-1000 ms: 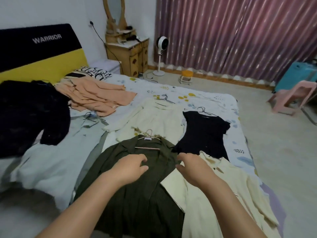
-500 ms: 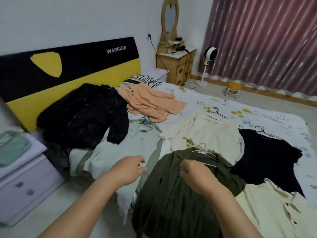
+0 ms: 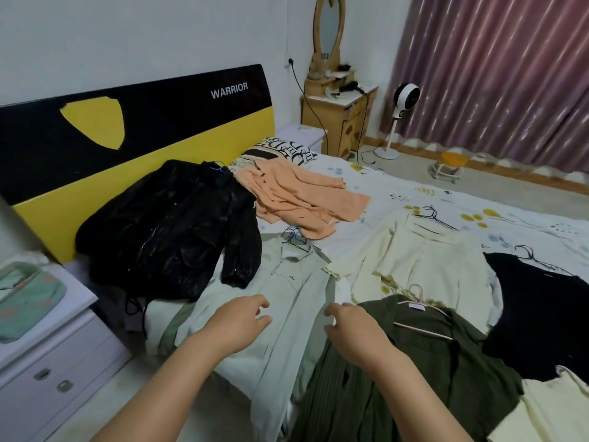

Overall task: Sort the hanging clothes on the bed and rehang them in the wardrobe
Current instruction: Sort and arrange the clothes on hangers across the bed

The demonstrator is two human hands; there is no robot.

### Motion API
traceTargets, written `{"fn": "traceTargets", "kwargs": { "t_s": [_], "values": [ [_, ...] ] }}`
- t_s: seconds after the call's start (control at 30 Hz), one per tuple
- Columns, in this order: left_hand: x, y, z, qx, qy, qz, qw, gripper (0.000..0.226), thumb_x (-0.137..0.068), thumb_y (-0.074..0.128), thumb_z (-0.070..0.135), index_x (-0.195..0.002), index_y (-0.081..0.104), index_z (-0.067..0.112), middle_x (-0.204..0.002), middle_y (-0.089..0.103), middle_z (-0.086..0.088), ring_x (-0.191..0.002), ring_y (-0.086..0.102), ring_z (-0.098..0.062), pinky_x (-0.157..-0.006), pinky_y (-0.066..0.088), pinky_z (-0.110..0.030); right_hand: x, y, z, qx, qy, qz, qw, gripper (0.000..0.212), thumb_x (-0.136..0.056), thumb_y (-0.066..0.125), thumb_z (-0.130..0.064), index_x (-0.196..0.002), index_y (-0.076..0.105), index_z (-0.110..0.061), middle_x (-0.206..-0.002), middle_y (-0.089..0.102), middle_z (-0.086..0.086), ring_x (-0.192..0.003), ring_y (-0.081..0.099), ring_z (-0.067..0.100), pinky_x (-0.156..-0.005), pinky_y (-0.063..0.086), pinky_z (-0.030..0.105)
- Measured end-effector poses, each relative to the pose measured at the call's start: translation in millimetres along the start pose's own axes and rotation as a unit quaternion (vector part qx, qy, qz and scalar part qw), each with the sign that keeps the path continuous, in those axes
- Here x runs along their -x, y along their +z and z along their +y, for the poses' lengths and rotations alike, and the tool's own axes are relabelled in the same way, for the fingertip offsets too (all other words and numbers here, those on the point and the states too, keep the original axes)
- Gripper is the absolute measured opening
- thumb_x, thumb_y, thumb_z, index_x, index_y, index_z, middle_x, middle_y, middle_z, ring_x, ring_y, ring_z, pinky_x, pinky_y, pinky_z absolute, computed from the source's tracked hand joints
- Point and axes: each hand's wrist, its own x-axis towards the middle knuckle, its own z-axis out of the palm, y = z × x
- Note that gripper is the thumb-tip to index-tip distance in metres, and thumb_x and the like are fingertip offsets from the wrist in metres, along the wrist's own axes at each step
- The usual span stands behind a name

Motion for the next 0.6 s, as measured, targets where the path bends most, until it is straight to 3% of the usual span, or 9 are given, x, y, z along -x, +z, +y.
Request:
{"fn": "traceTargets", "kwargs": {
  "t_s": [0.6],
  "values": [
    [-220,-50,-49,-0.019,-0.013,-0.019,1.000,0.039,-0.097,0.043,0.030,-0.134,0.044,0.021,-0.130,0.052,0.002,-0.116,0.051,-0.015,-0.094,0.042,-0.026,-233,-12,1,0.014,0.024,-0.048,0.998,0.039,-0.096,0.040,-0.020,-0.135,0.044,-0.016,-0.128,0.051,0.010,-0.120,0.045,0.028,-0.093,0.041,0.034]
  ]
}}
